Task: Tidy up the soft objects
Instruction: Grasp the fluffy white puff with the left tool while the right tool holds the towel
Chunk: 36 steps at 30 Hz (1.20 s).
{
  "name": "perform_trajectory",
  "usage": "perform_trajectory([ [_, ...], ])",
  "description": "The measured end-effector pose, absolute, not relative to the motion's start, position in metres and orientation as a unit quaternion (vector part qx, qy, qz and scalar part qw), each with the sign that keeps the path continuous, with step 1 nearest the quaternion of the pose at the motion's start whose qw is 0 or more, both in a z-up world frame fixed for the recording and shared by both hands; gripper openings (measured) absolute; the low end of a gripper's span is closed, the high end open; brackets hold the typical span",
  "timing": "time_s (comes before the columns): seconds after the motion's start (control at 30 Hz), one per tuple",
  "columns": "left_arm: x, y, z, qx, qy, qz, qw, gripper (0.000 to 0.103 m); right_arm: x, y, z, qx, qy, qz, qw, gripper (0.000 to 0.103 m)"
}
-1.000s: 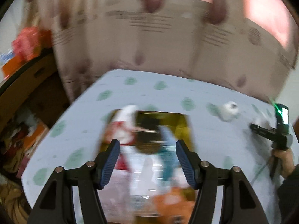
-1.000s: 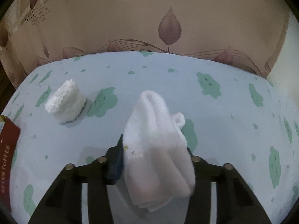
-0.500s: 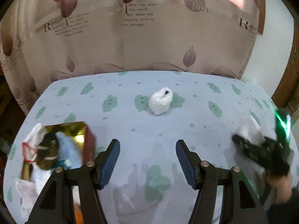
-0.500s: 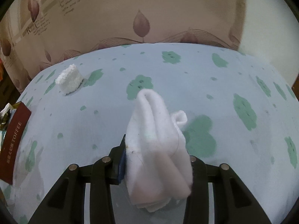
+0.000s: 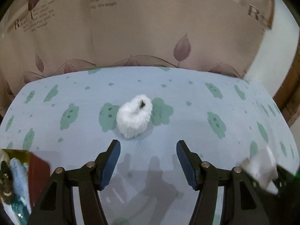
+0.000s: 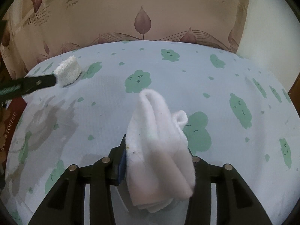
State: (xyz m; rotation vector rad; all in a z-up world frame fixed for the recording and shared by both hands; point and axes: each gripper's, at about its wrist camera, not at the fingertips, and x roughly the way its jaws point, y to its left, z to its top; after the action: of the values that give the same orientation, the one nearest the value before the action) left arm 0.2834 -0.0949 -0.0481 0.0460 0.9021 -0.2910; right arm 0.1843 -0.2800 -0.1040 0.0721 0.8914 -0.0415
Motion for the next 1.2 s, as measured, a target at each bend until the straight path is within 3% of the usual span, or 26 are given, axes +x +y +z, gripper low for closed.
perform_trajectory([
  [0.27,0.321,-0.098,-0.067,0.033,0.445,-0.115,0.887,0.064,0.186,-0.279,-0.105,0.038,0.432,-0.01,0.901,0.048],
  [0.7,0.353,-0.094,-0.091,-0.005,0.472,-0.092,0.877,0.063,0.187,-0.279,-0.105,0.037,0.432,-0.007,0.901,0.05],
  [0.73,0.352,-0.094,-0.091,-0.01,0.473,-0.094,0.876,0.061,0.187,-0.279,-0.105,0.037,0.433,-0.007,0.901,0.05],
  [0.77,0.352,-0.093,-0.092,-0.016,0.475,-0.095,0.875,0.046,0.187,-0.278,-0.105,0.036,0.433,-0.006,0.901,0.052],
  [0.8,0.352,-0.093,-0.092,-0.02,0.477,-0.096,0.874,0.037,0.187,-0.278,-0.105,0.034,0.434,-0.005,0.9,0.052],
  [1.2,0.34,-0.091,-0.082,-0.027,0.474,-0.081,0.876,0.031,0.188,-0.276,-0.105,0.028,0.435,-0.008,0.9,0.052],
])
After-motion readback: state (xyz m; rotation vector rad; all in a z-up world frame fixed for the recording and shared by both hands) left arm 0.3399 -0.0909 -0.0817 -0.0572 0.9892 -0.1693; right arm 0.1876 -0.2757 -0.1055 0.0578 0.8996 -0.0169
